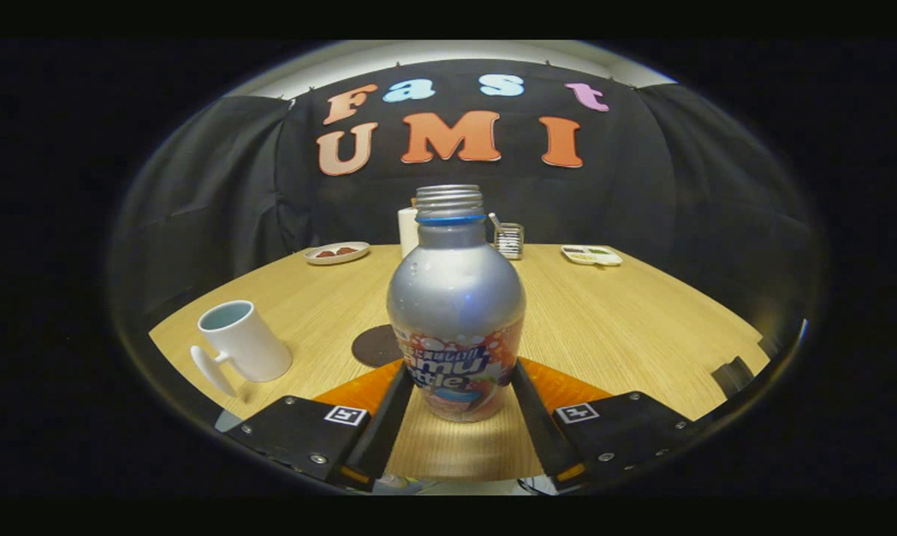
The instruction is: Take the bottle from table, then pour the juice into the cup, finally place the bottle on the coaster
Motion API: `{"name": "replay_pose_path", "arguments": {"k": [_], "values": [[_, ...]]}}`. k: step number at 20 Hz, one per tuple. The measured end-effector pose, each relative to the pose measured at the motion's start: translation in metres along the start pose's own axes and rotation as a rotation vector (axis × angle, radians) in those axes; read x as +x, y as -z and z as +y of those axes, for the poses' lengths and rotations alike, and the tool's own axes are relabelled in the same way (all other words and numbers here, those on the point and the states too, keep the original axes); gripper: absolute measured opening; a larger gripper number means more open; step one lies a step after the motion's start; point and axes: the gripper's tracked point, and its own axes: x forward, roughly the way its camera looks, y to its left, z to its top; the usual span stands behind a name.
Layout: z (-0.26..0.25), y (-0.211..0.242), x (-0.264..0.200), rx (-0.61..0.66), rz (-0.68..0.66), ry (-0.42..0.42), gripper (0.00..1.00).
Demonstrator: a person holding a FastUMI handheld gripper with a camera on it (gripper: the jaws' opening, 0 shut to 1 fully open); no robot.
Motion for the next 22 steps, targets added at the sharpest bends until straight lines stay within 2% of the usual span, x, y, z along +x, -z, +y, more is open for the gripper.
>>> {"name": "replay_pose_path", "arguments": {"k": [7, 12, 17, 22], "values": [[0.036, -0.04, -0.003, -0.234, -0.078, -0.029, 0.77], [0.053, -0.058, 0.0, -0.481, -0.128, 0.015, 0.77], [0.071, -0.061, 0.004, -0.627, -0.127, 0.024, 0.75], [0.079, -0.064, 0.006, -0.847, -0.145, 0.083, 0.75]]}}
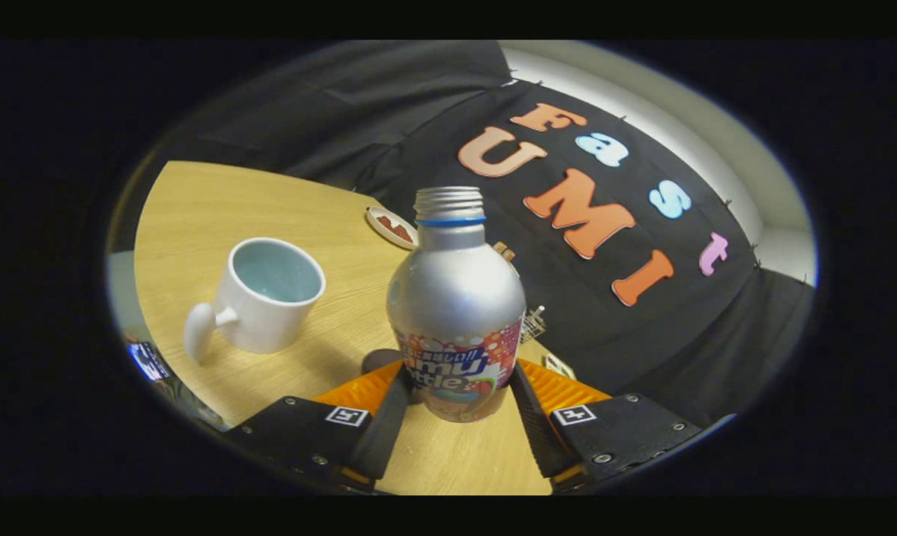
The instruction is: Take the bottle from table, then pour the juice into the cup, finally place the bottle on the coaster
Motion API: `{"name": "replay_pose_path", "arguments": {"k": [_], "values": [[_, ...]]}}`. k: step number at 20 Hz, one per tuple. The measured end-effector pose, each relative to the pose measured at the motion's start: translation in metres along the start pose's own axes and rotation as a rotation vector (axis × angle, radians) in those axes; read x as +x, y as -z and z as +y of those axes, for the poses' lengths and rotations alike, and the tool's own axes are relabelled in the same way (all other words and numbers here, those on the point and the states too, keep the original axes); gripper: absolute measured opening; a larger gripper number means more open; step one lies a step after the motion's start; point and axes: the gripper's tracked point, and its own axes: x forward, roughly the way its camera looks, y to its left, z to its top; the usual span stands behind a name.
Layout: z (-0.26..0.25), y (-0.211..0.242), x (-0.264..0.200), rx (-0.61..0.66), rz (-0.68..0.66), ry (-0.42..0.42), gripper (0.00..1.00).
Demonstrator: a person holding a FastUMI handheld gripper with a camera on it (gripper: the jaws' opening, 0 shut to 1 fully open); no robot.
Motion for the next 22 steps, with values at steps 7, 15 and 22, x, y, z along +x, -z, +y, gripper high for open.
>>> {"name": "replay_pose_path", "arguments": {"k": [7, 15, 22], "values": [[-0.01, -0.021, 0.003, -0.245, -0.051, 0.084, 0.75], [-0.024, -0.03, 0.002, -0.486, -0.081, 0.169, 0.75], [-0.035, -0.041, 0.001, -0.614, -0.103, 0.222, 0.75]]}}
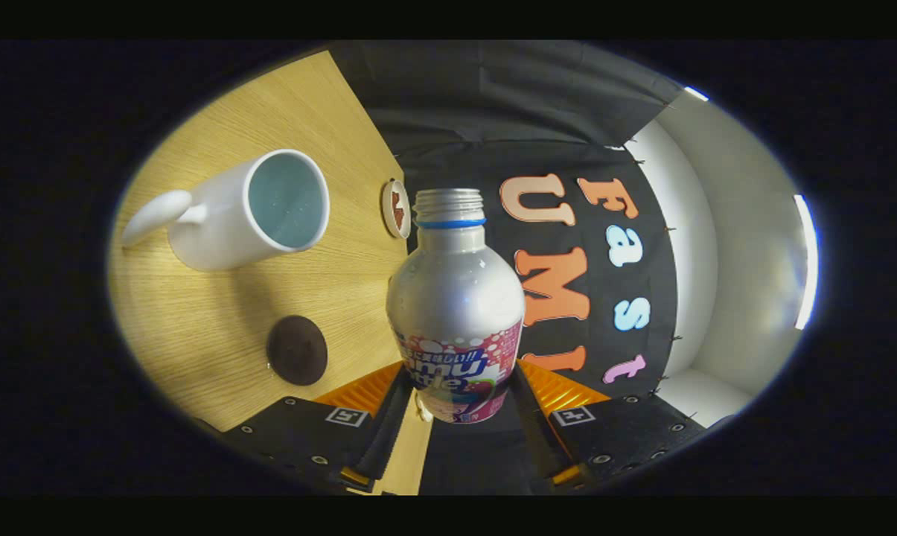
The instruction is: Take the bottle from table, then pour the juice into the cup, finally place the bottle on the coaster
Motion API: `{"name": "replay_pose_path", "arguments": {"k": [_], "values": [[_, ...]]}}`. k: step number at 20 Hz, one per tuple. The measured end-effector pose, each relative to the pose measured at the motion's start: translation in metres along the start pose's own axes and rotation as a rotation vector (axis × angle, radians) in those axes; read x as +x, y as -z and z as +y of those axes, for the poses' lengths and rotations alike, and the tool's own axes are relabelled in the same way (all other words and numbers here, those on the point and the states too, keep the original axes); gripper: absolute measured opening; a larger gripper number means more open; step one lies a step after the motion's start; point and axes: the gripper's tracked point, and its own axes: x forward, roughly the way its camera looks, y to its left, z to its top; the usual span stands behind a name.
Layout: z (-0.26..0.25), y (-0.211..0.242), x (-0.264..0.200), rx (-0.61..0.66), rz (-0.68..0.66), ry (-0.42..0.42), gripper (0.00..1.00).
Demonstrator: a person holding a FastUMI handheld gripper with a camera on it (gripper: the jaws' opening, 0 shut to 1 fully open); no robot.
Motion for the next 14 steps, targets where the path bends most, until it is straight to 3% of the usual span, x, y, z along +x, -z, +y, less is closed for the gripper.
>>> {"name": "replay_pose_path", "arguments": {"k": [14], "values": [[-0.011, -0.01, 0.005, -0.183, -0.044, 0.048, 0.74]]}}
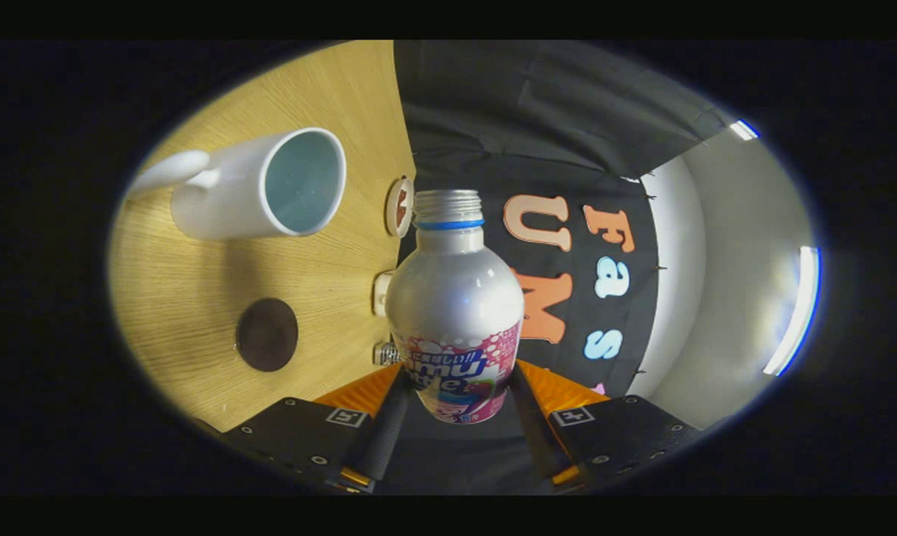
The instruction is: Take the bottle from table, then pour the juice into the cup, finally place the bottle on the coaster
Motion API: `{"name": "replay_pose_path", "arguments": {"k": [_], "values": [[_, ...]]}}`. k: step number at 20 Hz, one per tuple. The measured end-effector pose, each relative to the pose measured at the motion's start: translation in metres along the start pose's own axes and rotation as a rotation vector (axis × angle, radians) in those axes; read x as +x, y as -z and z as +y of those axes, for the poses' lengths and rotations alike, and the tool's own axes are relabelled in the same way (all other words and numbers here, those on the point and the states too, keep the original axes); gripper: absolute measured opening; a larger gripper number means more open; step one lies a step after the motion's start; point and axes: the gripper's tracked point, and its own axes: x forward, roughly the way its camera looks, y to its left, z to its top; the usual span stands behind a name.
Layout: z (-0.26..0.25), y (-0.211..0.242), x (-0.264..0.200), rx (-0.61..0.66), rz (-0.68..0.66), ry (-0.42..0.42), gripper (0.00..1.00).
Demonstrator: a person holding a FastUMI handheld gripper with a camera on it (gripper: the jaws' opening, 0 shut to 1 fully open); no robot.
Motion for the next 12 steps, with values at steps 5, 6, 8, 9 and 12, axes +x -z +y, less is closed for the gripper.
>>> {"name": "replay_pose_path", "arguments": {"k": [5, 6, 8, 9, 12], "values": [[-0.0002, -0.0031, 0.0014, -0.049, -0.014, -0.002, 0.74], [-0.0008, -0.0023, 0.001, -0.057, -0.016, -0.002, 0.74], [-0.0001, -0.0057, 0.0007, -0.072, -0.022, -0.005, 0.74], [0.0002, -0.0069, 0.0012, -0.078, -0.024, -0.009, 0.74], [0.0007, -0.0092, 0.0008, -0.098, -0.033, -0.019, 0.74]]}}
